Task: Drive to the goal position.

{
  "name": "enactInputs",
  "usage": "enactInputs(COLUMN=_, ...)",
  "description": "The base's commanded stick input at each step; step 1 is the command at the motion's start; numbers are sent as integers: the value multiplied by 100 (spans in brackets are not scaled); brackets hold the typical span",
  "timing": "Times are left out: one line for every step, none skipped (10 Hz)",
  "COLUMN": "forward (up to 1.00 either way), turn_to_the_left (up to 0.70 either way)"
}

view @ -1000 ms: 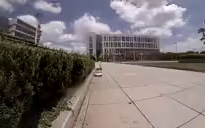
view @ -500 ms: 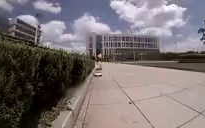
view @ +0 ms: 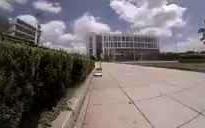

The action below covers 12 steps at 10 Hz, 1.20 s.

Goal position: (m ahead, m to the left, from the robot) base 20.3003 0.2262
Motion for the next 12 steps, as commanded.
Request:
enactInputs(forward=4, turn_to_the_left=0)
enactInputs(forward=1, turn_to_the_left=0)
enactInputs(forward=3, turn_to_the_left=0)
enactInputs(forward=4, turn_to_the_left=0)
enactInputs(forward=4, turn_to_the_left=0)
enactInputs(forward=4, turn_to_the_left=0)
enactInputs(forward=4, turn_to_the_left=0)
enactInputs(forward=4, turn_to_the_left=0)
enactInputs(forward=4, turn_to_the_left=0)
enactInputs(forward=4, turn_to_the_left=0)
enactInputs(forward=4, turn_to_the_left=0)
enactInputs(forward=4, turn_to_the_left=0)
